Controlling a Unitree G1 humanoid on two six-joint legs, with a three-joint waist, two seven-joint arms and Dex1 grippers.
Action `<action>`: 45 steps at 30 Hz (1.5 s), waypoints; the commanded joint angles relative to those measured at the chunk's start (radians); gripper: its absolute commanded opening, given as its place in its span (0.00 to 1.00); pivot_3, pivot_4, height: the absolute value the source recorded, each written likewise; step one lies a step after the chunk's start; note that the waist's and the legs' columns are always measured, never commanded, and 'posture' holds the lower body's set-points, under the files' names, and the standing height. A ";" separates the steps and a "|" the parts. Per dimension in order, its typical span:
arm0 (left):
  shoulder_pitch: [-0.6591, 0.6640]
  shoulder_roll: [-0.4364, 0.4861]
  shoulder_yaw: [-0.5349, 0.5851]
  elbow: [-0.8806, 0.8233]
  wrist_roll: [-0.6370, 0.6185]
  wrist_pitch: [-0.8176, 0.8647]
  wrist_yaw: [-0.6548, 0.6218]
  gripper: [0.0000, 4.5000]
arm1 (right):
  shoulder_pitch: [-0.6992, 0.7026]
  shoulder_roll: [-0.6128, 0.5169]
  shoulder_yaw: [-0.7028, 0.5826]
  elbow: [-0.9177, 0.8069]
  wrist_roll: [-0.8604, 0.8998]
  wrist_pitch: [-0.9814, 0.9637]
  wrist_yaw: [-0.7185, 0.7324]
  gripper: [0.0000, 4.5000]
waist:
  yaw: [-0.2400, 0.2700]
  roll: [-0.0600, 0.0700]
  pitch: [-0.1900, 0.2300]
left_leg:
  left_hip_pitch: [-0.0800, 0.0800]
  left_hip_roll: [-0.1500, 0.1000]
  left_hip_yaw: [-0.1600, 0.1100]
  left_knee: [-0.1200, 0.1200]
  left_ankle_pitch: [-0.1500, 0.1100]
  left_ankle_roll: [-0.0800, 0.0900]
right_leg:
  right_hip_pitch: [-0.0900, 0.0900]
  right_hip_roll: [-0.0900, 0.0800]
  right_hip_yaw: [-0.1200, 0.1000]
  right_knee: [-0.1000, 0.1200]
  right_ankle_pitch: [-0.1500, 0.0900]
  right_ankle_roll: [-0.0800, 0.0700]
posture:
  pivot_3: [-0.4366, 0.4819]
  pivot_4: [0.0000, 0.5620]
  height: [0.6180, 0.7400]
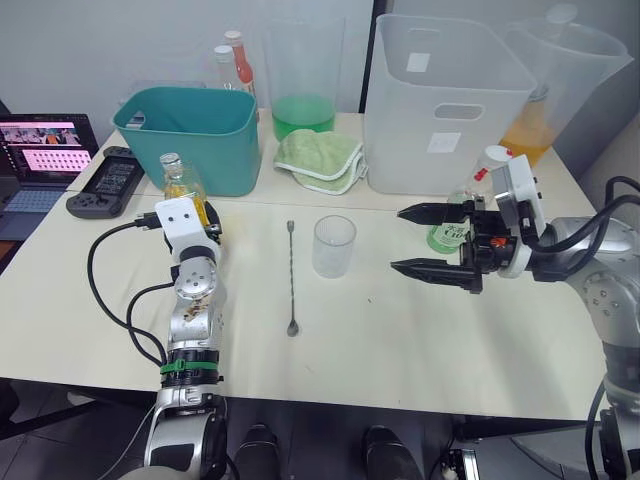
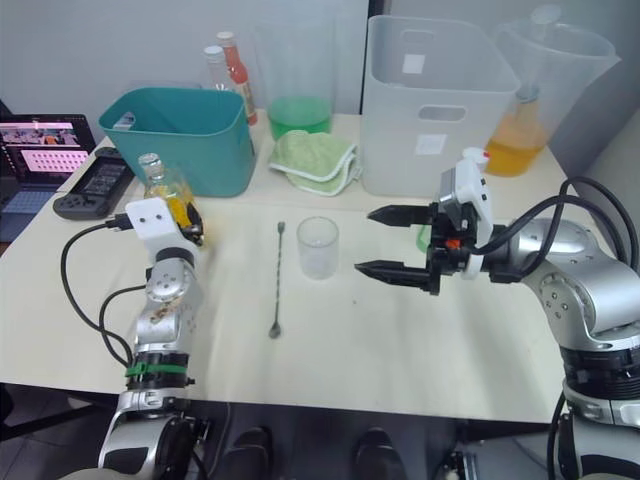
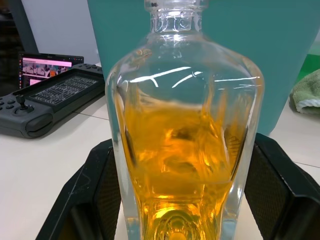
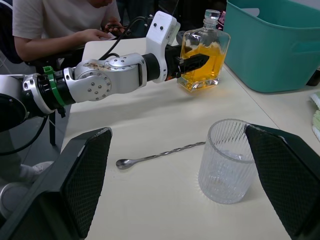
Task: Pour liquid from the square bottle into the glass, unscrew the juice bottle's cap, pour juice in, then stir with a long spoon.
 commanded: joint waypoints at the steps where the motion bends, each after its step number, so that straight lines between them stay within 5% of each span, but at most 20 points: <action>1: 0.017 0.026 0.024 -0.066 -0.014 -0.050 -0.032 0.61 | -0.018 0.005 -0.009 -0.014 -0.005 -0.023 0.004 1.00 | -0.004 0.000 0.000 | 0.000 0.000 0.000 0.000 0.000 0.000 | 0.000 0.000 0.000 0.000 0.000 0.000 | 0.48 0.27 0.95; 9: 0.250 0.125 0.037 -0.312 -0.174 -0.040 -0.341 0.61 | -0.012 0.014 -0.001 -0.014 -0.015 -0.021 0.016 1.00 | -0.003 0.000 0.000 | -0.001 0.000 -0.002 -0.004 0.001 -0.002 | -0.001 0.000 -0.002 -0.001 0.000 0.000 | 0.48 0.27 0.95; 19: 0.320 0.284 0.094 -0.289 -0.370 0.045 -0.660 0.61 | -0.022 0.026 0.012 0.002 -0.030 -0.031 0.026 1.00 | -0.004 0.000 0.001 | -0.003 0.000 -0.004 -0.004 0.001 -0.002 | -0.002 0.000 -0.004 -0.001 -0.001 -0.001 | 0.48 0.27 0.95; 22: 0.330 0.290 0.101 -0.253 -0.365 0.043 -0.682 0.61 | -0.020 0.027 0.010 -0.002 -0.031 -0.031 0.024 1.00 | -0.001 0.000 0.001 | -0.004 0.000 -0.005 -0.004 0.001 -0.002 | -0.002 0.000 -0.005 -0.001 -0.001 -0.001 | 0.48 0.27 0.95; 24: 0.321 0.290 0.115 -0.233 -0.365 0.041 -0.684 0.84 | -0.017 0.027 0.007 -0.007 -0.031 -0.030 0.021 1.00 | -0.001 0.000 0.001 | -0.004 0.000 -0.005 -0.004 0.001 -0.002 | -0.002 0.000 -0.005 -0.001 -0.001 -0.001 | 0.48 0.27 0.95; 27: 0.311 0.293 0.120 -0.222 -0.364 0.040 -0.687 0.99 | -0.014 0.026 0.004 -0.011 -0.029 -0.028 0.017 1.00 | -0.004 0.000 0.001 | -0.004 0.000 -0.006 -0.004 0.002 -0.003 | -0.002 0.000 -0.006 -0.001 -0.001 -0.001 | 0.48 0.27 0.95; 43: 0.158 0.298 0.049 -0.185 -0.280 0.111 -0.628 0.99 | -0.002 0.036 0.001 -0.023 -0.026 -0.034 -0.003 1.00 | -0.004 0.000 0.001 | -0.004 0.000 -0.007 -0.004 0.002 -0.003 | -0.001 0.000 -0.007 -0.001 0.000 -0.001 | 0.48 0.27 0.95; 45: 0.161 0.298 0.049 -0.178 -0.274 0.109 -0.625 0.87 | -0.001 0.036 0.002 -0.021 -0.028 -0.037 -0.003 1.00 | -0.004 0.000 0.001 | -0.004 0.000 -0.007 -0.004 0.002 -0.003 | -0.001 0.000 -0.007 0.000 0.000 -0.001 | 0.48 0.27 0.95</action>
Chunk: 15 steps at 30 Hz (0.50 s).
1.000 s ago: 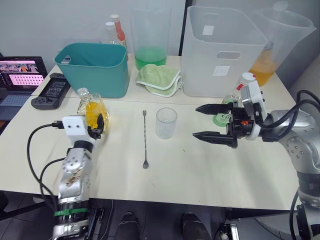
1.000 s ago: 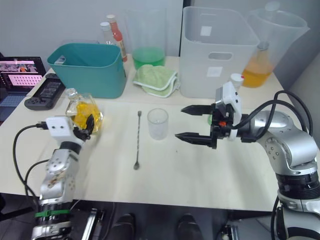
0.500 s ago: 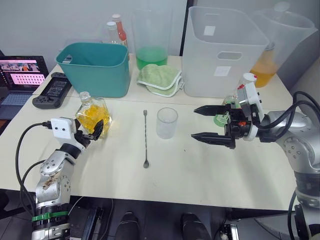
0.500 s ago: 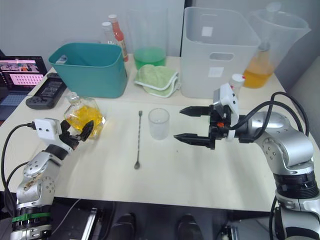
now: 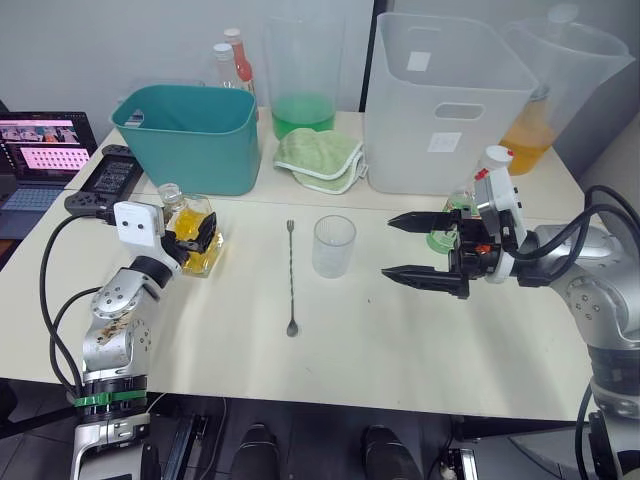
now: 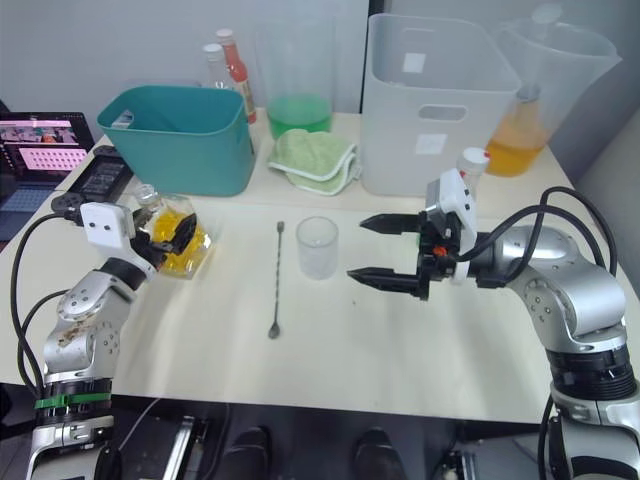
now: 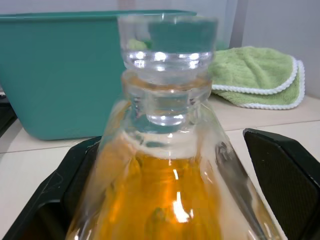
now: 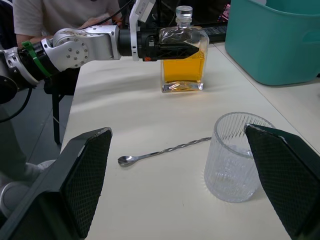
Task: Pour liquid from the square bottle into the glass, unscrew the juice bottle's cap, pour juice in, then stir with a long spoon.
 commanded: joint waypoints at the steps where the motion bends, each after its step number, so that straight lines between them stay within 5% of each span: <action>1: -0.004 0.008 0.002 -0.010 0.009 -0.014 -0.003 0.82 | -0.009 0.000 -0.030 -0.024 0.001 -0.031 -0.001 1.00 | 0.000 0.000 0.000 | 0.000 0.000 0.000 0.000 0.000 0.000 | 0.000 0.000 0.000 0.000 0.000 0.000 | 0.48 0.27 0.95; 4: 0.008 0.011 0.009 -0.012 0.013 -0.019 -0.007 0.63 | -0.010 0.001 -0.028 -0.021 -0.001 -0.034 -0.003 1.00 | 0.000 0.000 0.000 | 0.000 0.000 0.000 0.000 0.000 0.000 | 0.000 0.000 0.000 0.000 0.000 0.000 | 0.48 0.27 0.95; 10: 0.004 0.023 0.024 -0.029 -0.007 -0.025 -0.028 0.63 | -0.012 0.006 -0.023 -0.016 -0.002 -0.041 -0.004 1.00 | -0.002 0.000 0.000 | 0.000 0.000 0.000 0.000 0.000 0.000 | 0.000 0.000 0.000 0.000 0.000 0.000 | 0.48 0.27 0.95; 15: -0.047 0.085 0.042 -0.094 -0.116 -0.013 -0.180 0.63 | -0.007 -0.011 -0.039 -0.016 0.011 -0.035 0.010 1.00 | -0.001 -0.001 0.001 | -0.001 0.000 -0.001 0.000 0.000 0.000 | -0.001 0.000 -0.001 0.000 0.000 0.000 | 0.48 0.27 0.95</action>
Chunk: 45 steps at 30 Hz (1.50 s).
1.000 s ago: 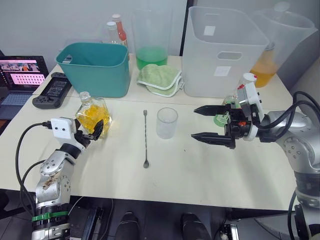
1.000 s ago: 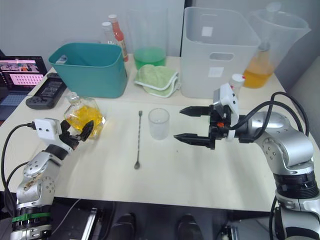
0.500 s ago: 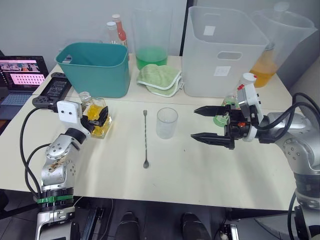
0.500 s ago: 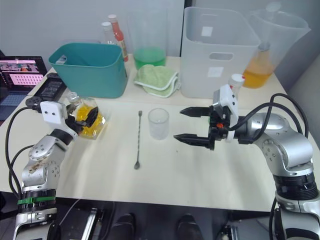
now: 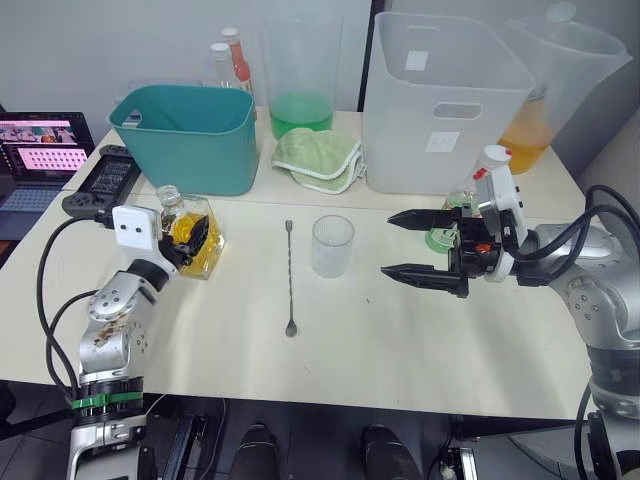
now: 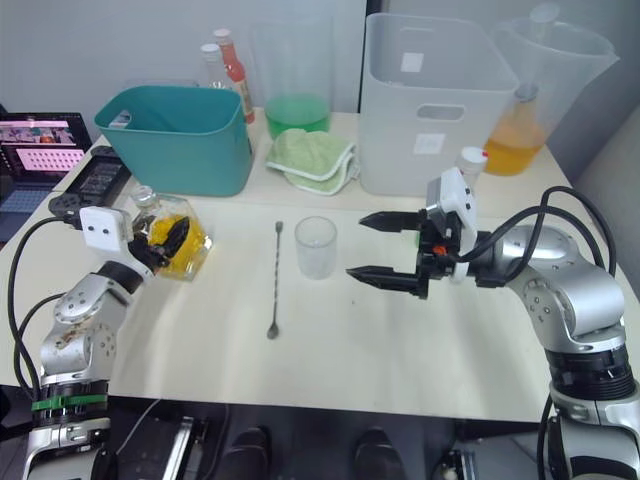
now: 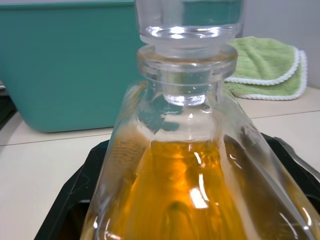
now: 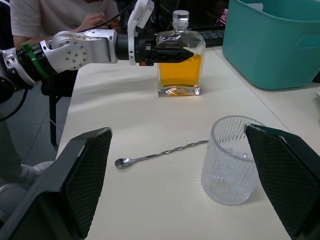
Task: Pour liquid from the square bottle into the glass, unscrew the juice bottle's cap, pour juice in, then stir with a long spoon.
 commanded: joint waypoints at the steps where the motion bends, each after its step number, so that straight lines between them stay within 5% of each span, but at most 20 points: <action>1: -0.069 0.061 0.028 -0.110 -0.104 -0.003 -0.127 0.63 | -0.007 -0.017 -0.041 -0.015 0.012 -0.013 0.011 1.00 | 0.000 -0.001 0.001 | 0.000 0.000 0.000 0.000 0.000 0.000 | 0.000 0.000 0.000 0.000 0.000 0.000 | 0.48 0.27 0.95; 6: -0.084 0.184 -0.038 -0.252 -0.298 0.120 -0.456 0.63 | -0.005 -0.055 -0.058 -0.038 0.030 0.008 0.022 1.00 | 0.003 -0.004 0.006 | -0.003 0.000 -0.002 0.000 0.000 0.000 | -0.001 0.000 -0.002 0.000 0.000 0.000 | 0.48 0.27 0.95; 15: -0.116 0.265 -0.192 -0.366 -0.367 0.244 -0.675 0.63 | 0.058 -0.091 -0.121 -0.106 0.076 0.052 -0.007 1.00 | -0.008 -0.003 0.007 | -0.003 0.000 -0.004 0.000 0.000 0.000 | -0.001 0.000 -0.003 0.001 -0.001 -0.001 | 0.48 0.27 0.95; 19: -0.231 0.171 -0.359 -0.328 -0.290 0.215 -0.720 0.63 | 0.157 -0.106 -0.198 -0.204 0.116 0.094 -0.079 1.00 | 0.004 -0.003 0.008 | -0.004 0.000 -0.004 0.002 0.001 0.001 | -0.001 0.000 -0.004 0.002 -0.001 -0.001 | 0.48 0.27 0.95; 32: -0.371 -0.085 -0.552 0.006 -0.075 0.001 -0.827 0.63 | 0.401 -0.130 -0.418 -0.415 0.232 0.165 -0.251 1.00 | 0.002 -0.003 0.008 | -0.008 0.000 -0.005 0.007 0.001 0.002 | 0.001 0.000 -0.005 0.001 -0.001 -0.002 | 0.48 0.27 0.95; 45: -0.346 -0.115 -0.604 0.190 0.063 -0.154 -0.905 0.63 | 0.463 -0.149 -0.464 -0.451 0.282 0.144 -0.318 1.00 | 0.001 -0.003 0.008 | -0.007 0.000 -0.005 0.009 0.001 0.003 | 0.003 0.000 -0.006 0.002 -0.001 -0.001 | 0.48 0.27 0.95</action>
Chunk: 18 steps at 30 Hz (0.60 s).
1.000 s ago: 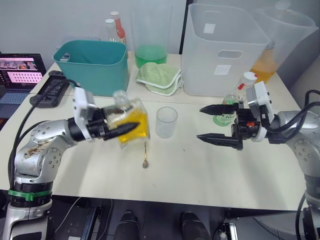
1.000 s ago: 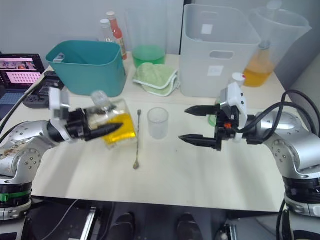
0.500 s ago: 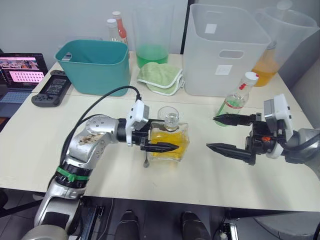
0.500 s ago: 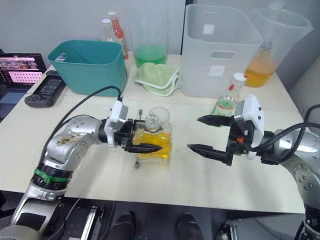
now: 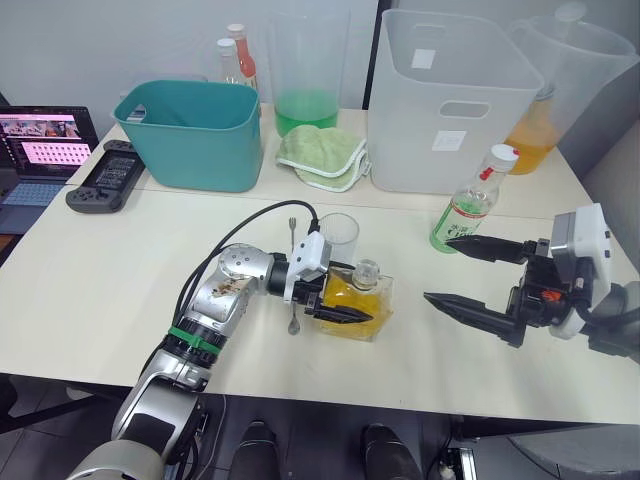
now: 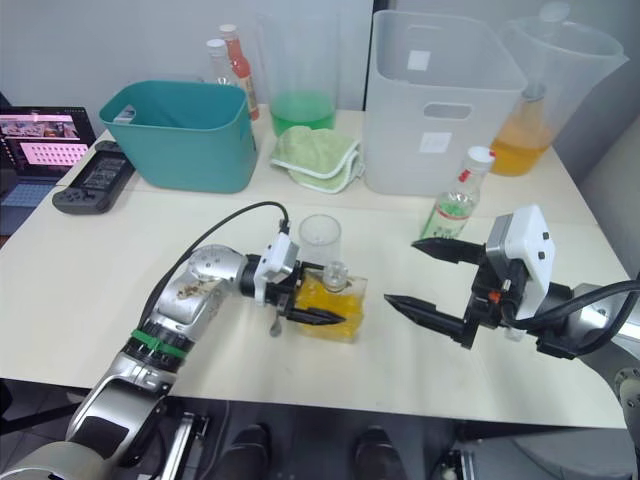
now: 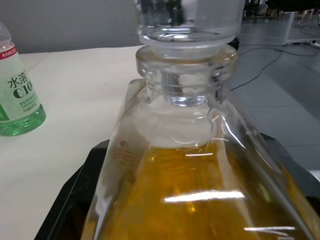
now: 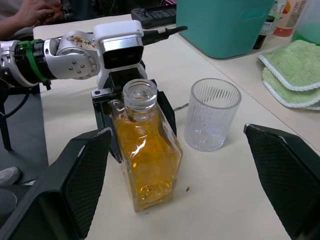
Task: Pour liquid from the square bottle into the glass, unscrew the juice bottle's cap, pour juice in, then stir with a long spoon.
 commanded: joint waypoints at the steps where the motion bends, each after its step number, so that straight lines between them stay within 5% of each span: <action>1: -0.006 0.005 0.002 0.011 0.033 -0.025 -0.006 0.63 | 0.006 -0.008 -0.035 -0.024 0.020 -0.023 -0.008 1.00 | 0.000 0.000 0.000 | 0.000 0.000 0.000 0.001 0.000 0.000 | 0.000 0.000 0.000 0.000 0.000 0.000 | 0.48 0.27 0.95; 3: 0.003 0.020 0.014 0.001 0.029 -0.008 0.004 0.86 | -0.007 -0.007 -0.017 -0.013 0.013 -0.029 -0.012 1.00 | 0.000 0.000 0.000 | 0.000 0.000 0.000 0.001 0.000 0.000 | 0.000 0.000 0.000 0.001 0.000 0.000 | 0.48 0.27 0.95; 5: 0.005 0.028 0.029 -0.018 0.023 0.026 0.022 0.99 | -0.019 -0.005 0.001 -0.004 0.008 -0.035 -0.012 1.00 | -0.003 0.000 0.000 | 0.000 0.000 0.000 0.001 0.000 0.000 | 0.000 0.000 0.000 0.001 0.000 0.000 | 0.48 0.27 0.95; 18: 0.002 0.075 0.081 -0.162 -0.051 0.213 0.020 1.00 | -0.029 0.012 0.055 0.015 -0.009 -0.068 -0.008 1.00 | -0.001 0.000 0.000 | 0.000 0.000 0.000 0.002 0.000 0.000 | 0.000 0.000 0.000 0.002 0.000 0.000 | 0.48 0.27 0.95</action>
